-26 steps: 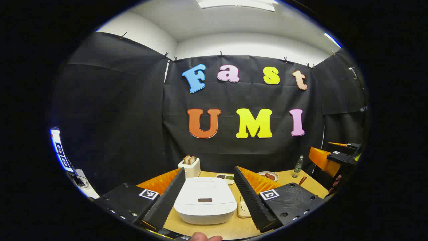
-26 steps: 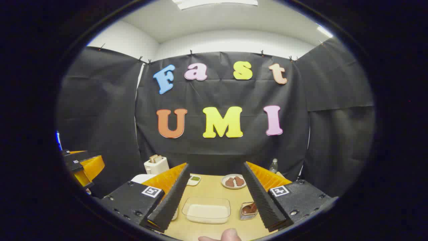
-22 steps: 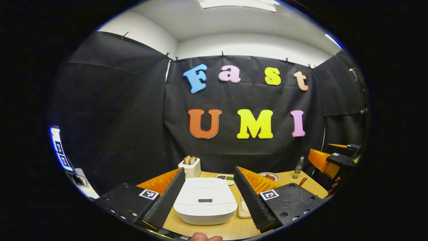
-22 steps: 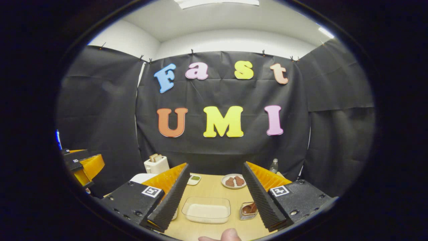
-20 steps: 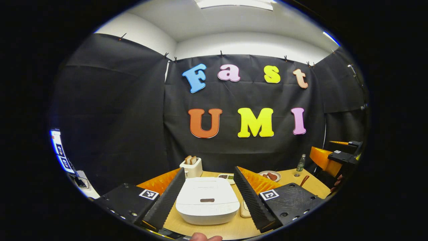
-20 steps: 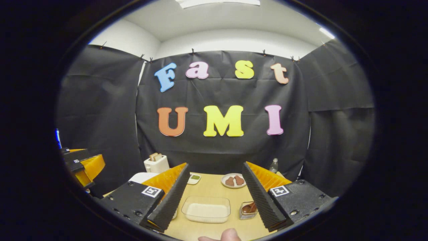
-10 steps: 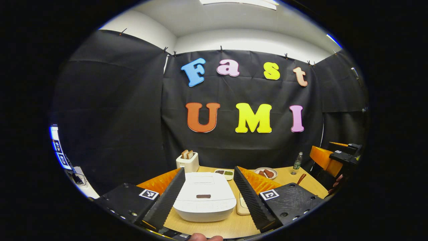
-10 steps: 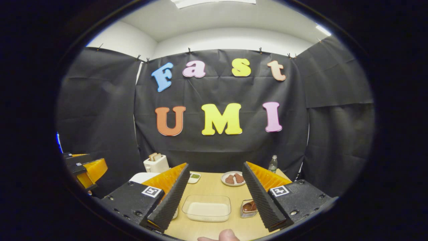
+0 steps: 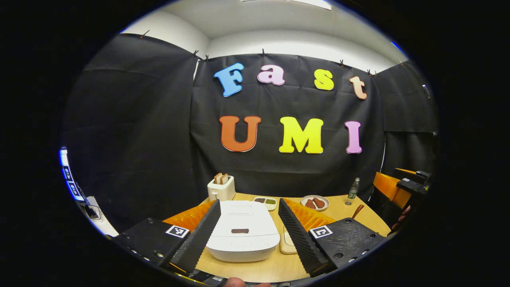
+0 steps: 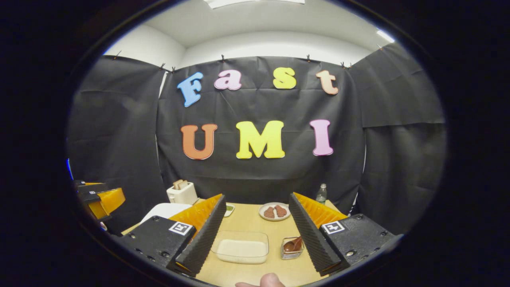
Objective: Close the left gripper, press the button to open the rice cooker; take a wooden spoon from the chopstick holder with the right hand, scoop a spoonful of rice and pour it into the rice cooker, then put the wooden spoon back into the chopstick holder.
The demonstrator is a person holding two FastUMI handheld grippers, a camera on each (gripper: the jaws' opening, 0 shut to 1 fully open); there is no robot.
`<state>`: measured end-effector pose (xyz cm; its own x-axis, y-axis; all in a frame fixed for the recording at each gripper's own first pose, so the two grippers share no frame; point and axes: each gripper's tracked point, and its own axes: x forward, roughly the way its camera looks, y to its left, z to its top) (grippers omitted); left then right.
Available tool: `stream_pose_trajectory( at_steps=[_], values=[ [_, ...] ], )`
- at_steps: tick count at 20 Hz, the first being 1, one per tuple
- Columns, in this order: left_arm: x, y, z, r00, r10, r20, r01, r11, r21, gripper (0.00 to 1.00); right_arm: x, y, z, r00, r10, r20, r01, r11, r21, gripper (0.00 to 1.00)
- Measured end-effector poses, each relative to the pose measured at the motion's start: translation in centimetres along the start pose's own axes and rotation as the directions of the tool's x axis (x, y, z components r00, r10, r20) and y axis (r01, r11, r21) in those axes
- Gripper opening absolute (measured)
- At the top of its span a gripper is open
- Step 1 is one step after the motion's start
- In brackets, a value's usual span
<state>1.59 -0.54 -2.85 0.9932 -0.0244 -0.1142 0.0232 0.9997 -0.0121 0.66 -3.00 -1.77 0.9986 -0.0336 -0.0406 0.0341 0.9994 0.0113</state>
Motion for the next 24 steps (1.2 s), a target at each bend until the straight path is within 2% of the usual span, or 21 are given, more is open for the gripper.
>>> stream_pose_trajectory(
  at_steps=[6, 7, 8, 9, 11, 12, 14, 17, 22, 24],
  values=[
    [1.8, -0.7, -1.7, 0.995, -0.027, -0.097, 0.028, 1.0, 0.009, 0.91, 1.1, -3.3, -1.3, 0.999, -0.035, -0.028, 0.035, 0.999, 0.031, 0.99],
    [2.3, -0.5, -2.1, 0.992, -0.027, -0.124, 0.028, 1.0, 0.001, 0.55, 1.3, -3.9, -1.1, 0.999, -0.042, -0.028, 0.043, 0.998, 0.039, 0.99],
    [2.7, -0.3, -2.4, 0.989, -0.027, -0.146, 0.027, 1.0, -0.005, 0.48, 1.6, -4.4, -0.9, 0.998, -0.05, -0.024, 0.051, 0.998, 0.044, 1.0],
    [3.2, 0.0, -2.8, 0.985, -0.025, -0.171, 0.024, 1.0, -0.01, 0.53, 1.8, -5.0, -0.9, 0.998, -0.057, -0.019, 0.058, 0.997, 0.046, 1.0],
    [4.3, 0.7, -3.5, 0.975, -0.013, -0.224, 0.006, 0.999, -0.034, 0.14, 2.3, -5.9, -0.9, 0.998, -0.068, -0.016, 0.069, 0.996, 0.049, 1.0],
    [4.8, 0.7, -4.2, 0.965, -0.026, -0.259, 0.011, 0.998, -0.06, 0.0, 2.5, -6.3, -0.9, 0.997, -0.073, -0.017, 0.073, 0.996, 0.052, 0.99],
    [6.1, 0.9, -5.1, 0.953, -0.032, -0.3, 0.001, 0.995, -0.102, 0.01, 3.0, -7.3, -1.2, 0.996, -0.085, -0.021, 0.087, 0.994, 0.061, 0.99],
    [8.0, 1.5, -6.9, 0.927, -0.041, -0.372, 0.0, 0.994, -0.108, 0.0, 3.8, -8.7, -1.8, 0.993, -0.108, -0.037, 0.11, 0.992, 0.065, 0.99],
    [11.0, 1.9, -13.4, 0.841, -0.076, -0.536, -0.011, 0.987, -0.159, 0.0, 4.7, -10.9, -3.6, 0.986, -0.135, -0.093, 0.139, 0.989, 0.043, 0.99],
    [11.7, 2.1, -15.0, 0.821, -0.077, -0.565, -0.022, 0.986, -0.167, 0.0, 4.7, -11.9, -4.1, 0.982, -0.154, -0.106, 0.158, 0.987, 0.029, 0.99]
  ],
)
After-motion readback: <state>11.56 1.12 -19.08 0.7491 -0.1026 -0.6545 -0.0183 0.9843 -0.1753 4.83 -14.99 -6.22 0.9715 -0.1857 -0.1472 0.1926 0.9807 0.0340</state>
